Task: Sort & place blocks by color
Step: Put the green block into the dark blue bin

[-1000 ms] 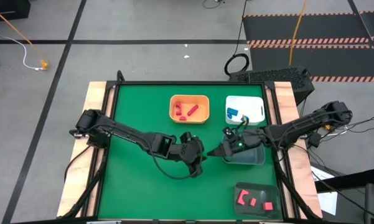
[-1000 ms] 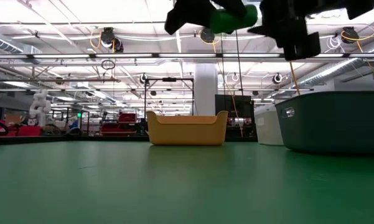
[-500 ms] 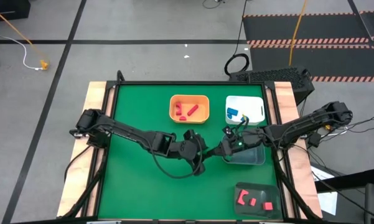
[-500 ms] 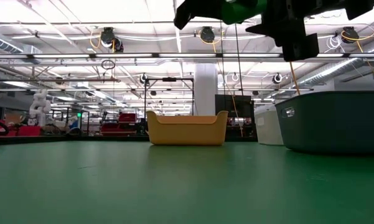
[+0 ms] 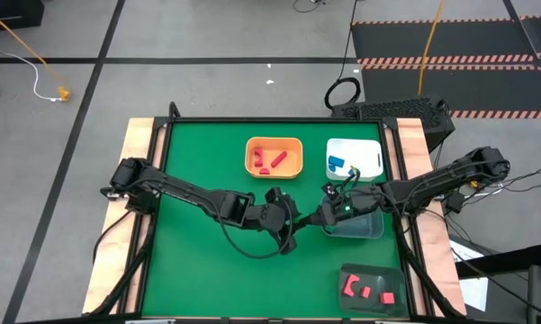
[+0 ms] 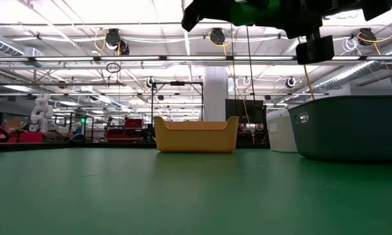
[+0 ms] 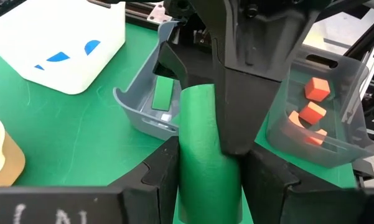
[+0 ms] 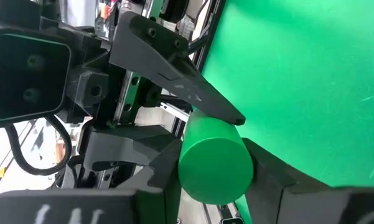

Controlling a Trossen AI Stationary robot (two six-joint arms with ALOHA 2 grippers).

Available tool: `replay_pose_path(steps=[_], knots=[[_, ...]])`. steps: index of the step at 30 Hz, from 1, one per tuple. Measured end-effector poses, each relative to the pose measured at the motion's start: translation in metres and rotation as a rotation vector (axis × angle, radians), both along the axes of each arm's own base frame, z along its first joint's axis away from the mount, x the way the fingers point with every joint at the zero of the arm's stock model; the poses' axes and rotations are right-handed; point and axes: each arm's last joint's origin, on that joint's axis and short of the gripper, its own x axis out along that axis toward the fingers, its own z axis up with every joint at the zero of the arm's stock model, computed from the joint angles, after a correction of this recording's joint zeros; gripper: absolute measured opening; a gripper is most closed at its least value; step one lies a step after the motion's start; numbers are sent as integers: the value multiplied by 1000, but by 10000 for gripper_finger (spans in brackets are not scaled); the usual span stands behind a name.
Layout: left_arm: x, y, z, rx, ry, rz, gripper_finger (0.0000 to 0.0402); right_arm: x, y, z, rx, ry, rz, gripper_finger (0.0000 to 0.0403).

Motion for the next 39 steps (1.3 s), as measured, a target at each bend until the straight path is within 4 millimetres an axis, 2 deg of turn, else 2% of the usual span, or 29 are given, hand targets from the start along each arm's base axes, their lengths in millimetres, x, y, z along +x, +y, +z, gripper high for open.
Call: replay_pose_path(steps=[9,15,21,25,32,39], knots=[[0,0,0,-22,-6,12,158,0,0,0,4,0,9,113],[3,1,4,-99,-57,51,217,1,-5,-1,14,19,50,113],[6,3,9,-59,-105,30,278,-3,-16,-12,-20,139,120,113],[8,8,9,-43,-106,31,303,-15,-27,-13,-77,215,119,113],[10,20,8,-59,-97,72,316,-50,-41,4,-120,232,111,113],[12,53,7,-25,-63,135,300,-88,-45,-1,-182,416,146,113]])
